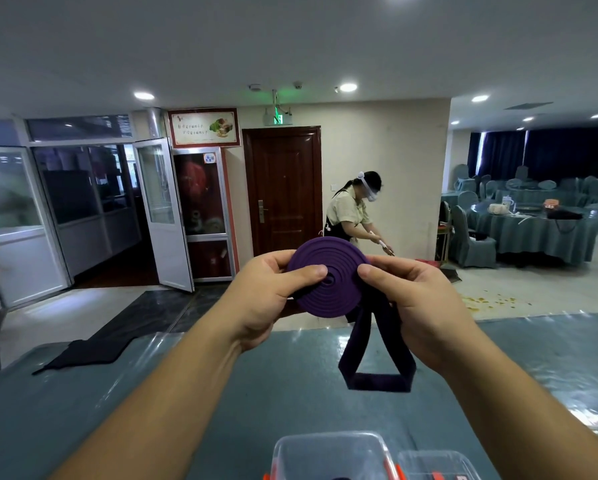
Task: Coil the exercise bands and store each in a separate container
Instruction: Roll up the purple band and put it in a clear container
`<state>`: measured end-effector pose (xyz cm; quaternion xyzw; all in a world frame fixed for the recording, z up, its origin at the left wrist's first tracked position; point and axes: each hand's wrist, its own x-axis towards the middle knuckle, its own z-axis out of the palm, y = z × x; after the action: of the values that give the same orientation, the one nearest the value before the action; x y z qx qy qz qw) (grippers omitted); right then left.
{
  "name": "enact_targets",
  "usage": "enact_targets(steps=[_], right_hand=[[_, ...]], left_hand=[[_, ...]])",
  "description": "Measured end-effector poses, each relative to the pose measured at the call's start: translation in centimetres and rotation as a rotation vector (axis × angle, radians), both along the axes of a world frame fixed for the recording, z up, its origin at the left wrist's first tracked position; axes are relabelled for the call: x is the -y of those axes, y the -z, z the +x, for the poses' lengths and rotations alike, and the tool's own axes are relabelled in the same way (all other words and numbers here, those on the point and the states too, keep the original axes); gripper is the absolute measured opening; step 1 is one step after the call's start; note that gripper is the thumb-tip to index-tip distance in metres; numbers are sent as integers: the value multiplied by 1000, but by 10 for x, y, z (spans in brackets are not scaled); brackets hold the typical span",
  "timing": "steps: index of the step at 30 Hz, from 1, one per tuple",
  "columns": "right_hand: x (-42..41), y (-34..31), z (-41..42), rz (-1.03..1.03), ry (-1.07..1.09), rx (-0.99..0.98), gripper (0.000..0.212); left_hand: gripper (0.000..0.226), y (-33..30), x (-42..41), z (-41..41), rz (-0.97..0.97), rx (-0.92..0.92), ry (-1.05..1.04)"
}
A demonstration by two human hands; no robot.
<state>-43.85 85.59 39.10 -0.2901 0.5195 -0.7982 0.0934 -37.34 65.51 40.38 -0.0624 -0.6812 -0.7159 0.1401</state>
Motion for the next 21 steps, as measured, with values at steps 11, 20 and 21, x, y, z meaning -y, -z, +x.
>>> enact_targets(steps=[11,20,21], right_hand=[[-13,-9,-2,237,-45,-54,23],[-17,-10,1,376,-73,-241,21],[-16,-9,0,340,-61,-214,18]], left_hand=[[32,13,-10,0,141,27,-1],[26,-8,-8,7,-193,60,-2],[28,-8,-9,7,-159,51,-5]])
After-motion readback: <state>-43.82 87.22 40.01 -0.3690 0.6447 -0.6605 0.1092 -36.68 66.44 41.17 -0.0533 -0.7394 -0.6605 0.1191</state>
